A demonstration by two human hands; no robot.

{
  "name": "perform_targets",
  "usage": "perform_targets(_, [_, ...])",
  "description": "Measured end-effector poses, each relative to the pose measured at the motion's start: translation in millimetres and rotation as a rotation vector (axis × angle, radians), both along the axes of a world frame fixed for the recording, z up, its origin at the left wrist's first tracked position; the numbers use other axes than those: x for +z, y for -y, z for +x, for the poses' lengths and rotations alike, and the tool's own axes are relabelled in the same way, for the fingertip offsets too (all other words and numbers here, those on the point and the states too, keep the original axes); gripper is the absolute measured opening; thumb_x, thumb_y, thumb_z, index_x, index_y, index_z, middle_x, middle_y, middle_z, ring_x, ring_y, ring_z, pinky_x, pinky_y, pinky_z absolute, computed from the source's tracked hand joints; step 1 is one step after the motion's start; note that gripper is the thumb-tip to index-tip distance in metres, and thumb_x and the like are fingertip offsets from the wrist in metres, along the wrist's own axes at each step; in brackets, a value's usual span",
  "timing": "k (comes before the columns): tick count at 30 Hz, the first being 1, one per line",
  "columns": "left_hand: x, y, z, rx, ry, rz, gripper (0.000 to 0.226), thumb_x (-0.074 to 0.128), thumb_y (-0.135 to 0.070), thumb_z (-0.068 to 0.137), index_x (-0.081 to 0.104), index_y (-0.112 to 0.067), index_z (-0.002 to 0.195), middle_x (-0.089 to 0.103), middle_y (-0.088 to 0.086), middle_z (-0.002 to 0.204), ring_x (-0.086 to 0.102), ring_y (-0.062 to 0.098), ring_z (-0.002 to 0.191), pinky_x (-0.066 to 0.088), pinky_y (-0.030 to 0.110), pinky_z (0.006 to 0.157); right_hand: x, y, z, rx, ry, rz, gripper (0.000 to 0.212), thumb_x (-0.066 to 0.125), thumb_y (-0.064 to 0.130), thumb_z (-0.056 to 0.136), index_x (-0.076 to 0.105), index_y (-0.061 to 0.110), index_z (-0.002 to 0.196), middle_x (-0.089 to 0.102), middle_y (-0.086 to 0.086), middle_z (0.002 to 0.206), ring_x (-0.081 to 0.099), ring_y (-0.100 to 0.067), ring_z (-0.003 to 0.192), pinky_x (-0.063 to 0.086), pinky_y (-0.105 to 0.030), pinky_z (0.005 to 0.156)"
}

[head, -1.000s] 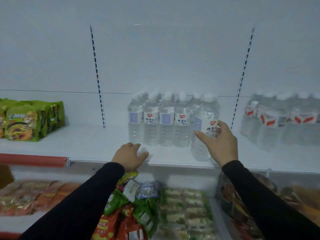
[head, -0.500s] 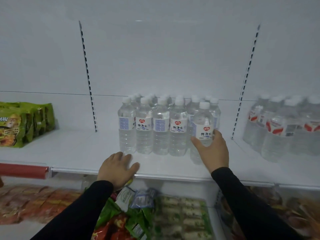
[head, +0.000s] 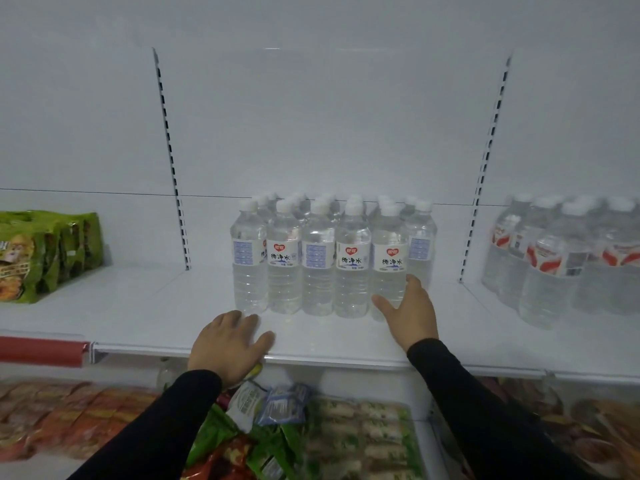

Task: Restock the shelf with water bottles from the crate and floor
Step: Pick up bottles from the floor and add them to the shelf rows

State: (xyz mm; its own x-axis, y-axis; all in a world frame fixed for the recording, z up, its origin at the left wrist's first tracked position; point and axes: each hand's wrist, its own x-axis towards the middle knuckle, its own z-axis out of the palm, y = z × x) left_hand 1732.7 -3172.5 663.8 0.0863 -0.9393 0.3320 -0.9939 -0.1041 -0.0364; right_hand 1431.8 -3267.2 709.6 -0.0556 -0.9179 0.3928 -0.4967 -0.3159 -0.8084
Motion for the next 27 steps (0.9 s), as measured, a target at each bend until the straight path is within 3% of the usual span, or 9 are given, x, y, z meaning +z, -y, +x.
perform_targets(10, [2,-2,-3,0.019,-0.091,-0.05,0.07,0.006,-0.066,0.079,0.05,-0.029,0.118,0.054,-0.002,0.117,0.044,0.018,0.113,0.037,0.031,0.091,-5,5,5,-0.04,-0.047,0.019,0.072,0.072,0.037,0.087,0.038,0.007,0.143,0.055,-0.015,0.132,0.055,-0.031,0.119,0.047,-0.038,0.099])
perform_targets(15, [6,-7,-8,0.019,-0.067,-0.05,0.072,0.004,-0.065,0.078,0.049,-0.029,0.119,0.053,-0.004,0.123,0.043,0.018,0.114,0.037,0.03,0.094,-8,1,0,-0.024,-0.099,0.079,0.057,0.067,0.045,0.088,0.051,0.008,0.128,0.062,-0.013,0.123,0.059,-0.03,0.112,0.048,-0.036,0.094])
perform_targets(17, [12,-11,-12,0.05,-0.136,-0.055,0.077,0.005,-0.067,0.074,0.05,-0.028,0.122,0.053,-0.001,0.125,0.045,0.019,0.117,0.036,0.03,0.095,-7,-6,-3,-0.038,-0.129,0.076,0.055,0.065,0.049,0.088,0.054,0.01,0.124,0.062,-0.012,0.12,0.059,-0.028,0.11,0.049,-0.037,0.092])
perform_targets(21, [27,-19,-13,-0.016,-0.193,0.084,0.087,0.003,-0.08,0.07,0.054,-0.028,0.117,0.053,-0.003,0.125,0.043,0.021,0.122,0.034,0.032,0.098,2,-43,-8,-0.025,-0.171,0.023,0.065,0.058,0.051,0.093,0.045,0.01,0.141,0.053,-0.012,0.137,0.052,-0.027,0.124,0.042,-0.034,0.101])
perform_targets(24, [32,-46,-19,-0.022,-0.43,-0.012,0.081,0.023,-0.075,0.078,0.061,-0.017,0.119,0.057,0.003,0.124,0.049,0.022,0.118,0.037,0.033,0.097,6,-86,-8,0.054,-0.2,-0.071,0.067,0.055,0.049,0.095,0.037,0.013,0.148,0.043,-0.008,0.148,0.044,-0.022,0.132,0.035,-0.029,0.106])
perform_targets(27, [25,-91,-26,-0.057,-0.461,-0.114,0.063,0.038,-0.058,0.092,0.058,-0.013,0.131,0.054,0.006,0.137,0.047,0.021,0.125,0.035,0.033,0.104,-2,-134,-1,0.136,-0.245,-0.145,0.066,0.054,0.047,0.097,0.033,0.015,0.151,0.038,-0.004,0.151,0.038,-0.018,0.138,0.028,-0.025,0.11])
